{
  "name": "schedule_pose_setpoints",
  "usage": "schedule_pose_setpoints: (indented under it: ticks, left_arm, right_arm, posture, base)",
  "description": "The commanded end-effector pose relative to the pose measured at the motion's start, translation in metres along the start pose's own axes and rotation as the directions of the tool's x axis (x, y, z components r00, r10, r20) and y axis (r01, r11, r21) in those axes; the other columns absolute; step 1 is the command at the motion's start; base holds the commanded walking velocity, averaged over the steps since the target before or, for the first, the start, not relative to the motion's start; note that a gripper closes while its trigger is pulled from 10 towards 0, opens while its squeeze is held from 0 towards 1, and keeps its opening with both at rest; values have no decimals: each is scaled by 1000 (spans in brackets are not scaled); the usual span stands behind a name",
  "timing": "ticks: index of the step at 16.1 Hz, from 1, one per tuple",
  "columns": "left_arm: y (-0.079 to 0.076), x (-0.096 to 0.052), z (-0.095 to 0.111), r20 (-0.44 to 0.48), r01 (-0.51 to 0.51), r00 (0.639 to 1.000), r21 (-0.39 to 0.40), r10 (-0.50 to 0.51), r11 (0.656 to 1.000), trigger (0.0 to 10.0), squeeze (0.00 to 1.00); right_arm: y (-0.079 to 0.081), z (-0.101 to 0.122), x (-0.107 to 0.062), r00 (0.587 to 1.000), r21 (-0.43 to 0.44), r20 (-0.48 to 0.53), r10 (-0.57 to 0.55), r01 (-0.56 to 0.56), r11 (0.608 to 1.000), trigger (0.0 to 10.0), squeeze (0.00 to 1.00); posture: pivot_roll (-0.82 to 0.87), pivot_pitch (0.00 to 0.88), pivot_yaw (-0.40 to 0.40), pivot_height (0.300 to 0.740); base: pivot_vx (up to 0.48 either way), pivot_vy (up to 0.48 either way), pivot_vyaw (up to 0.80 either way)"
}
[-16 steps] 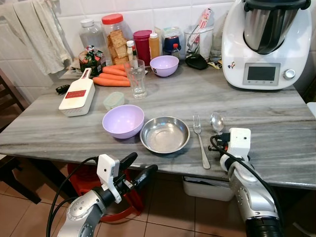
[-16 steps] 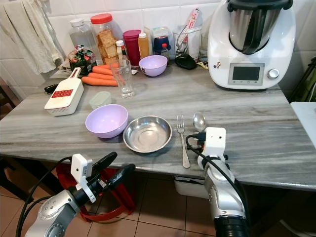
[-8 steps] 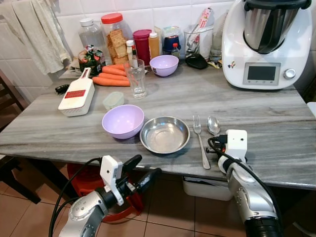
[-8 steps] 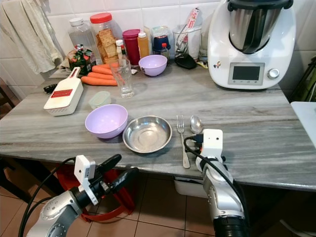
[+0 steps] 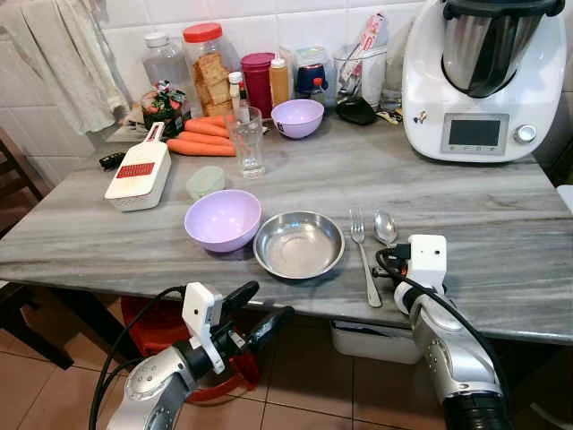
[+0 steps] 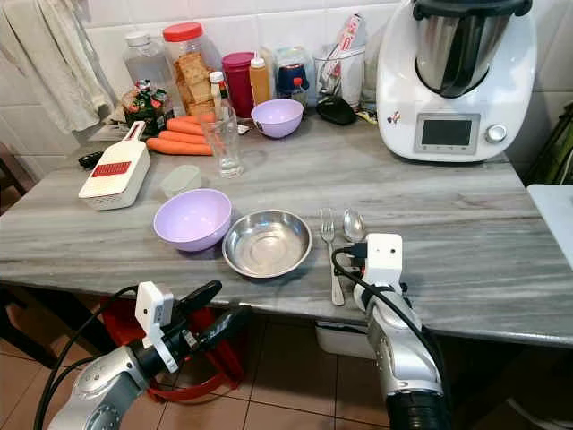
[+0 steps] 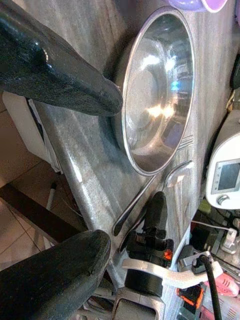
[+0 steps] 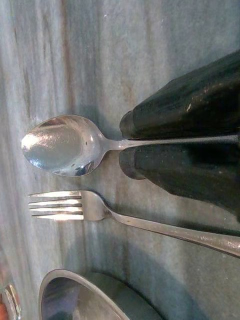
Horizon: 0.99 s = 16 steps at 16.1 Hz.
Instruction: Setting the table
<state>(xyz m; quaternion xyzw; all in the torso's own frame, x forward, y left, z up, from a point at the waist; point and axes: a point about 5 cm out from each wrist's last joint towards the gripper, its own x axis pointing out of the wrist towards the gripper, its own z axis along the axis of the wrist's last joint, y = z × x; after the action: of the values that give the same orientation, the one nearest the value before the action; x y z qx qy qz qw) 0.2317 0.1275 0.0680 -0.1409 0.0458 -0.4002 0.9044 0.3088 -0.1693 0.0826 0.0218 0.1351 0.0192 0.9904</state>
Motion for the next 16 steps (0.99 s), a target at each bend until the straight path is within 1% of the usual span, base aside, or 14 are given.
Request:
schedule_pose_setpoints:
  ticks: [1,6,9,12,15,16]
  left_arm:
    - [2,-1,0,-15,-3,1000,6,3,1000,10000,0]
    - [1,-1,1,-19,2,1000,8,-2,1000,10000,0]
    - [1,0,2,-17,4,1000,10,-3,1000,10000,0]
    - [1,2,8,-1,3,1000,17,-3,1000,10000,0]
    - [-1,5,14,25,-4,1000,13,4,1000,10000,0]
    - [-1,6,16,34,-8,999,12,8,1000,10000,0]
  right_arm:
    - [6,-7,2,999,7,-35,19,-19,1000,10000,1000]
    - [6,-6,1,999,24,-27,17,-16,1000,10000,1000]
    - [2,2,1,1000,43,20,-3,2,999,10000,1000]
    - [-3,24,-6,989,85,147,-29,16,996,10000,1000]
    - [-6,33,-17,969,111,241,-47,21,994,10000,1000]
    - [-7,34,-20,964,113,258,-57,28,993,10000,1000]
  posture:
    - [-43,0,110,740]
    - [-44,0,111,740]
    - [-40,0,106,740]
    - [-43,0,101,740]
    - [-48,0,103,740]
    - [-48,0,103,740]
  base:
    - [0,0,0]
    - [0,0,0]
    - [0,0,0]
    - [0,0,0]
    - [0,0,0]
    - [0,0,0]
